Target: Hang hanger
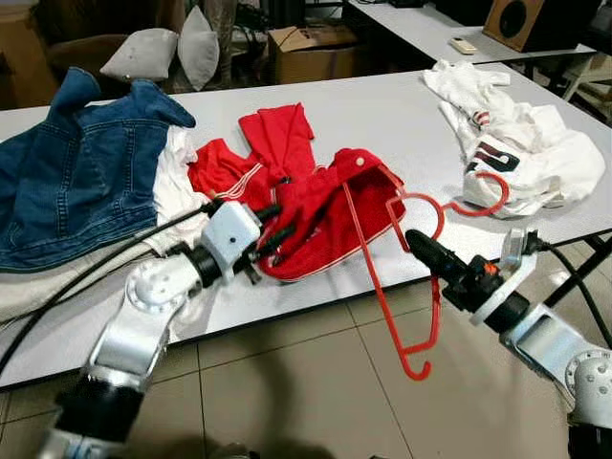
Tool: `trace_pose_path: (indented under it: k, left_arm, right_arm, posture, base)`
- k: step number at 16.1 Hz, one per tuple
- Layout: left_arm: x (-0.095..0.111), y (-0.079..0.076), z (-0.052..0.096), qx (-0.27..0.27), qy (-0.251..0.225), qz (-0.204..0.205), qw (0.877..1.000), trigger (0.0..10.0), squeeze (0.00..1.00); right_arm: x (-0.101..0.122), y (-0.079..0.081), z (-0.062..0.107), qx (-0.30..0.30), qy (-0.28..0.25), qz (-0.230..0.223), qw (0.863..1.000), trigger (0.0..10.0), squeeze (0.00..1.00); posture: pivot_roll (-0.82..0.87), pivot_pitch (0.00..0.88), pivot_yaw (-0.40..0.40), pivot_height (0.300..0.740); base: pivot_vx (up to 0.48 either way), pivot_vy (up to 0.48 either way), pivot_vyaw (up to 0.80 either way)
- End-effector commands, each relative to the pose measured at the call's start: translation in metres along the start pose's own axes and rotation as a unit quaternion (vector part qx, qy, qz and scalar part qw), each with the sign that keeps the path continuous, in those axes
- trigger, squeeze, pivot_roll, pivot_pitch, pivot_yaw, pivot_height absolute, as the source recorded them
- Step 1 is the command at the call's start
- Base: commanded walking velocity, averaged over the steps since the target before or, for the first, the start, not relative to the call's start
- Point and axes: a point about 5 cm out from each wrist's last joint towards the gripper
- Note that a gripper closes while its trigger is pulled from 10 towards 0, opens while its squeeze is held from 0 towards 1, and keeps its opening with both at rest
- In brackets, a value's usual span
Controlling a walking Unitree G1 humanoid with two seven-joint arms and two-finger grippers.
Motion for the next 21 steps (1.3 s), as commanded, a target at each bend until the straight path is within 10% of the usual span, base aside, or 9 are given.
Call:
trace_pose_path:
  k: [1, 2, 3, 4, 13, 16, 21]
  left_arm:
    - [-0.001, 0.001, -0.005, -0.002, 0.012, -0.017, 1.0, 10.0, 1.0]
    - [-0.001, 0.003, -0.007, 0.0, 0.014, -0.021, 1.0, 10.0, 1.0]
    - [-0.001, 0.005, -0.009, 0.003, 0.02, -0.025, 0.999, 10.0, 0.78]
    - [-0.001, 0.006, -0.009, 0.004, 0.024, -0.033, 0.999, 10.0, 0.0]
    - [-0.026, 0.009, -0.021, 0.007, 0.14, -0.176, 0.974, 10.0, 0.0]
    - [-0.028, 0.021, -0.029, 0.091, 0.135, -0.024, 0.986, 10.0, 0.0]
    - [-0.028, 0.003, -0.03, 0.025, 0.11, 0.115, 0.987, 10.0, 0.0]
  right_arm:
    - [0.003, 0.004, 0.001, 0.004, -0.001, 0.019, 1.0, 10.0, 0.0]
    - [0.003, 0.003, 0.0, 0.0, 0.0, 0.023, 1.0, 10.0, 0.0]
    - [0.002, 0.002, 0.0, -0.007, 0.002, 0.024, 1.0, 10.0, 0.0]
    - [0.002, 0.001, 0.0, -0.011, 0.002, 0.025, 1.0, 10.0, 0.0]
    - [0.003, 0.002, -0.002, -0.006, -0.001, 0.027, 1.0, 10.0, 0.0]
    - [0.002, 0.002, 0.0, -0.004, 0.0, 0.029, 1.0, 10.0, 0.0]
    - [0.002, 0.002, 0.0, -0.004, -0.003, 0.029, 1.0, 10.0, 0.0]
  posture:
    - [-0.05, 0.0, -0.02, 0.74]
    - [-0.05, 0.0, -0.018, 0.74]
    - [-0.05, 0.0, -0.018, 0.74]
    - [-0.05, 0.0, -0.016, 0.74]
    - [-0.05, 0.0, -0.014, 0.74]
    - [-0.06, 0.0, -0.01, 0.74]
    - [-0.06, 0.0, -0.005, 0.74]
  base:
    - [0.0, 0.0, 0.0]
    - [0.0, 0.0, 0.0]
    - [0.0, 0.0, 0.0]
    - [0.0, 0.0, 0.0]
    - [0.0, 0.0, 0.0]
    - [0.0, 0.0, 0.0]
    - [0.0, 0.0, 0.0]
Point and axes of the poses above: a point about 5 cm out from each wrist's last joint towards the gripper, its own z axis pointing back from the gripper into the wrist, its own x axis along the axis of the wrist's last joint, y = z × x, and after that the axes turned 13 degrees about -z, right-handed
